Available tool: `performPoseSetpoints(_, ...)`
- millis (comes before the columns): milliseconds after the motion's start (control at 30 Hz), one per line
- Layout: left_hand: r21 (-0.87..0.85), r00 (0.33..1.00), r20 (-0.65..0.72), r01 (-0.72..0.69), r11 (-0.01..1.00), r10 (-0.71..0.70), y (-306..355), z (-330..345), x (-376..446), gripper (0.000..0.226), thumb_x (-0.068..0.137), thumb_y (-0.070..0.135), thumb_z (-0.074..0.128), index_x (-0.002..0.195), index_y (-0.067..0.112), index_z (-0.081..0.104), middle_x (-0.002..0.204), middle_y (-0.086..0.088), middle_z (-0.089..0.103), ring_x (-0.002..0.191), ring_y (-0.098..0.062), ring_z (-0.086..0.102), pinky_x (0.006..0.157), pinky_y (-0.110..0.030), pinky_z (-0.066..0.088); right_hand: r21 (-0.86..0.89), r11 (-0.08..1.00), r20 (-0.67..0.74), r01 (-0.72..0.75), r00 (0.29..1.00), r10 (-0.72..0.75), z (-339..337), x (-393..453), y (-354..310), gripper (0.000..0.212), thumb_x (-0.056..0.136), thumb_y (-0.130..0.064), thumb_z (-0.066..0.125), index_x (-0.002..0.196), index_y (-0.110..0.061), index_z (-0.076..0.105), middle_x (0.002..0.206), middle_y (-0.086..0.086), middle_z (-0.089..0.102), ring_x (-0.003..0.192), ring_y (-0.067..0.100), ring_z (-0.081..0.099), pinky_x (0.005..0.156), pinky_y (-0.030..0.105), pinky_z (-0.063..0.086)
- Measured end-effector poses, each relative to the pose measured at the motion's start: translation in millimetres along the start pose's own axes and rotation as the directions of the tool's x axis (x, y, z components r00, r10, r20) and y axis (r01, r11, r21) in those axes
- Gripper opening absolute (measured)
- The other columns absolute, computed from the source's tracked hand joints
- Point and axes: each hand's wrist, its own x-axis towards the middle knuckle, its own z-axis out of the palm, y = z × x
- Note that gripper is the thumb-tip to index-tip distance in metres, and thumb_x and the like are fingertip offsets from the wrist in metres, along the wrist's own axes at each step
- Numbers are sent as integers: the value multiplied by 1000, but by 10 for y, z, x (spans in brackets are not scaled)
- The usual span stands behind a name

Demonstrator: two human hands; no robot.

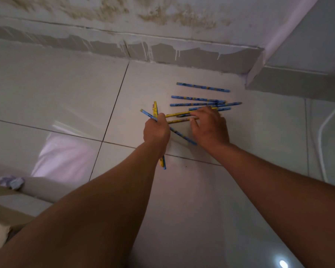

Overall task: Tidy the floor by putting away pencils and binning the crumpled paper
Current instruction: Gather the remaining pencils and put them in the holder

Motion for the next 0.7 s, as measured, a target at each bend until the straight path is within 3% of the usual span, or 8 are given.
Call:
performPoseSetpoints(67,11,999,38,-12,1000,12,-17,18,-13,41,104,43,38,84,11,53,86,-13,61,88,-35,62,84,-43,52,-79,995,9,55,998,-55,9,8,40,28,91,-24,58,117,-21,68,120,0,62,116,27,52,94,42,38)
performPoseSetpoints(133,-19,998,58,-3,1000,5,-22,33,-18,46,104,47,36,105,7,59,105,-19,67,99,-37,65,88,-43,53,-133,987,39,91,996,-86,14,-8,61,29,92,-21,56,119,-21,67,123,0,62,119,27,49,95,41,34)
performPoseSetpoints(233,-87,995,97,8,996,0,-11,40,-25,39,106,44,33,106,11,53,84,-7,63,74,-19,58,71,-31,48,-204,974,103,99,992,-80,26,-41,87,30,94,-17,52,120,-24,66,126,-2,57,121,25,45,92,40,30)
performPoseSetpoints(300,-129,995,92,39,991,-28,23,50,-40,34,107,41,33,105,12,50,74,-4,57,67,-15,56,70,-31,49,-254,962,102,99,992,-76,40,-71,97,27,93,-15,53,115,-25,66,122,-1,56,116,24,47,86,39,28)
performPoseSetpoints(433,-166,998,27,64,984,-61,2,27,-5,35,105,39,39,105,8,56,85,-9,55,60,-20,55,76,-38,59,-299,952,89,70,995,-46,67,-145,54,19,93,-14,52,104,-24,64,111,1,59,105,26,54,81,38,29)
performPoseSetpoints(533,-49,999,-50,18,999,-20,-92,-3,56,37,96,46,53,95,12,66,90,-17,66,85,-38,68,86,-45,58,-201,979,150,22,989,9,82,-193,21,15,95,-21,51,104,-25,63,110,1,60,107,26,56,87,39,34)
performPoseSetpoints(600,-54,998,-39,36,998,-39,-73,-22,42,37,88,53,65,82,17,62,82,-10,63,78,-33,63,78,-38,54,-20,998,181,-59,982,62,69,-222,-16,15,94,-24,55,103,-24,66,107,1,63,103,26,59,89,37,41)
performPoseSetpoints(700,-55,996,25,85,995,-83,18,-4,-18,48,75,64,75,79,19,58,77,-2,55,71,-21,51,72,-34,47,239,959,194,-150,975,104,48,-287,-102,13,91,-21,61,100,-20,70,102,1,69,93,21,64,86,37,53)
